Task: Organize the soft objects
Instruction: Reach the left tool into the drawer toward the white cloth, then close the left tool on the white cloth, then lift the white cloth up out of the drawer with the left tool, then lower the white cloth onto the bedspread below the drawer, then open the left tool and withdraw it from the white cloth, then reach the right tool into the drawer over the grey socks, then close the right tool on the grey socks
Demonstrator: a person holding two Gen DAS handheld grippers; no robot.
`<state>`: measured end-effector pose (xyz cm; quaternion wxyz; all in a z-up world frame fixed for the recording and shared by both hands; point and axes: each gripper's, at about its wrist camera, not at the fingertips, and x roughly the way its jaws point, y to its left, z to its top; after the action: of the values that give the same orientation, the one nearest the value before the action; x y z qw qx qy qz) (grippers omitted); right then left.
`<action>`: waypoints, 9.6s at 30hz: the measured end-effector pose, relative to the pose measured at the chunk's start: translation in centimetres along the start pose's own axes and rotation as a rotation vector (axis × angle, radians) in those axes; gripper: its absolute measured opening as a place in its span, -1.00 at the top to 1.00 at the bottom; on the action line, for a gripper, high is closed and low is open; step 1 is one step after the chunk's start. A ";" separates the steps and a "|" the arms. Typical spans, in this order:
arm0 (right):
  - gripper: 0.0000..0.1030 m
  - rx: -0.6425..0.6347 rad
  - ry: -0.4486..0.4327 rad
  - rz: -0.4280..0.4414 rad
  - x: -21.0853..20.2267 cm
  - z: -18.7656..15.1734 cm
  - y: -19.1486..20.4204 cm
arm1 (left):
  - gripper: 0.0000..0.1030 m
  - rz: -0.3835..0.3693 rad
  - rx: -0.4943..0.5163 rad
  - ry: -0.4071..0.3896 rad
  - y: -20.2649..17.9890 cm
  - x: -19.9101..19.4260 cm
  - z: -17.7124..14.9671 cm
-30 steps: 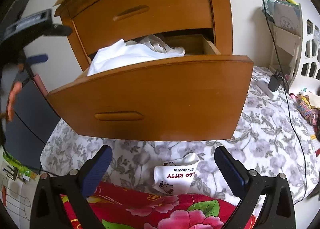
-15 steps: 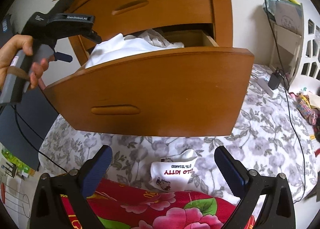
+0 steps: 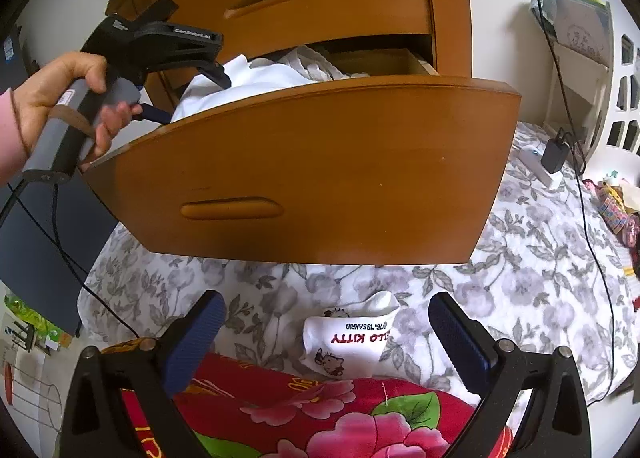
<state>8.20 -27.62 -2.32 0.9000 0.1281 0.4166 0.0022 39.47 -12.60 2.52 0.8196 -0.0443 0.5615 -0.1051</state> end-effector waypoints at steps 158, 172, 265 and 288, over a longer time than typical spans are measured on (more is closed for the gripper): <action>-1.00 0.011 -0.059 -0.091 -10.0 -1.6 0.3 | 0.35 -0.079 0.186 -0.212 -1.7 -6.7 -22.6; -1.00 -0.026 -0.043 -0.079 -9.6 -1.7 1.6 | -0.34 0.006 0.082 -0.442 3.1 -14.9 -24.4; -0.80 -0.173 0.426 -0.134 12.5 19.2 11.7 | -0.99 -0.068 -0.053 -0.439 11.1 -9.8 -15.4; 0.41 -0.211 0.488 -0.200 15.6 17.2 11.1 | -0.99 -0.072 -0.060 -0.417 11.9 -9.1 -15.3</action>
<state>32.43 -19.10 -0.75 0.7771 -0.0124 0.6291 -0.0126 23.51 1.68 2.92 0.9119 -0.1095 0.3809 -0.1063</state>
